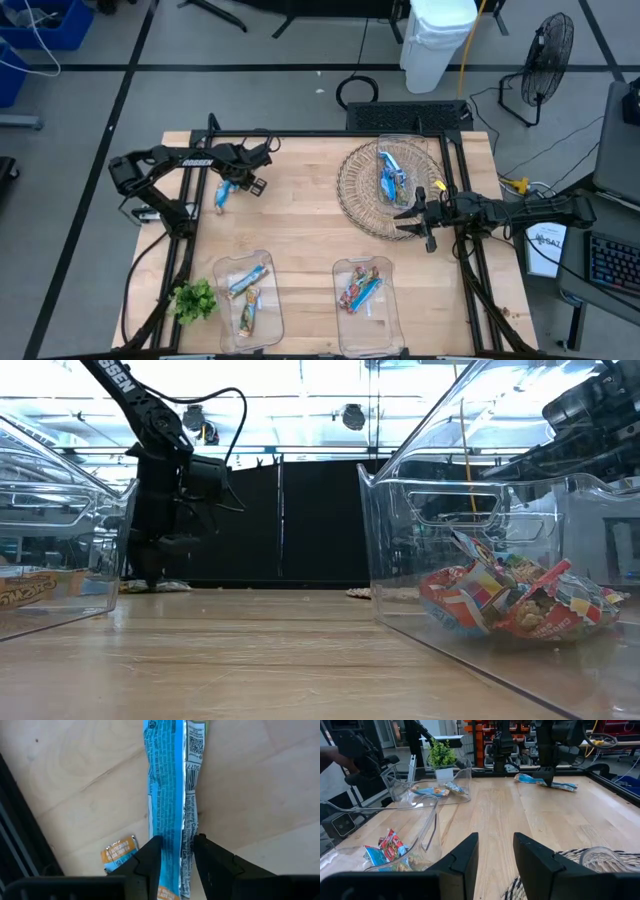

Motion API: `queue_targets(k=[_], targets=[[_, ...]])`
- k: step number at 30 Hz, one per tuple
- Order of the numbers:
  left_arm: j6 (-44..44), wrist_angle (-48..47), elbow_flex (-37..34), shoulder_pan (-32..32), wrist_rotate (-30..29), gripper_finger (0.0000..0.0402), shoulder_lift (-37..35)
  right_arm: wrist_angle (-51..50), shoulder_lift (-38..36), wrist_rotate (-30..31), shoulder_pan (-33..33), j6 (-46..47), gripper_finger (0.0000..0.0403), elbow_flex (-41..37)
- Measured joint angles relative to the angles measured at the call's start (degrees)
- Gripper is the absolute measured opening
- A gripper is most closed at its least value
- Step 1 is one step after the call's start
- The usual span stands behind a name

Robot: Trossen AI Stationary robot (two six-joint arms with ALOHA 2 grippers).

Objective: Pick and place Granola Bars by type
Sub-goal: Put the orange granola bar into the bottom left transparent bin

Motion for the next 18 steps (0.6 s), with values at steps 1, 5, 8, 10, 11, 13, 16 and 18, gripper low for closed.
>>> queue_targets(k=[1,5,8,10,11,13,16,18], targets=[[0.0,0.1,0.0,-0.1,0.0,0.0122,0.0,0.0,0.0,0.0,0.0,0.0,0.0114,0.0],[-0.9,-0.1,0.0,-0.2,0.2,0.0122,0.0,0.0,0.0,0.0,0.0,0.0,0.0114,0.0],[-0.1,-0.1,0.0,-0.1,2.6,0.0121,0.0,0.0,0.0,0.0,0.0,0.0,0.0114,0.0],[0.1,-0.1,0.0,-0.2,3.4,0.011,0.0,0.0,0.0,0.0,0.0,0.0,0.0114,0.0],[0.2,-0.1,0.0,-0.2,3.7,0.0099,0.0,0.0,0.0,0.0,0.0,0.0,0.0114,0.0],[0.6,-0.1,0.0,-0.2,4.6,0.0068,0.0,0.0,0.0,0.0,0.0,0.0,0.0114,0.0],[0.9,-0.1,0.0,-0.2,5.0,0.0015,0.0,0.0,0.0,0.0,0.0,0.0,0.0114,0.0],[1.2,-0.1,0.0,-0.2,4.7,0.001,0.0,0.0,0.0,0.0,0.0,0.0,0.0114,0.0]])
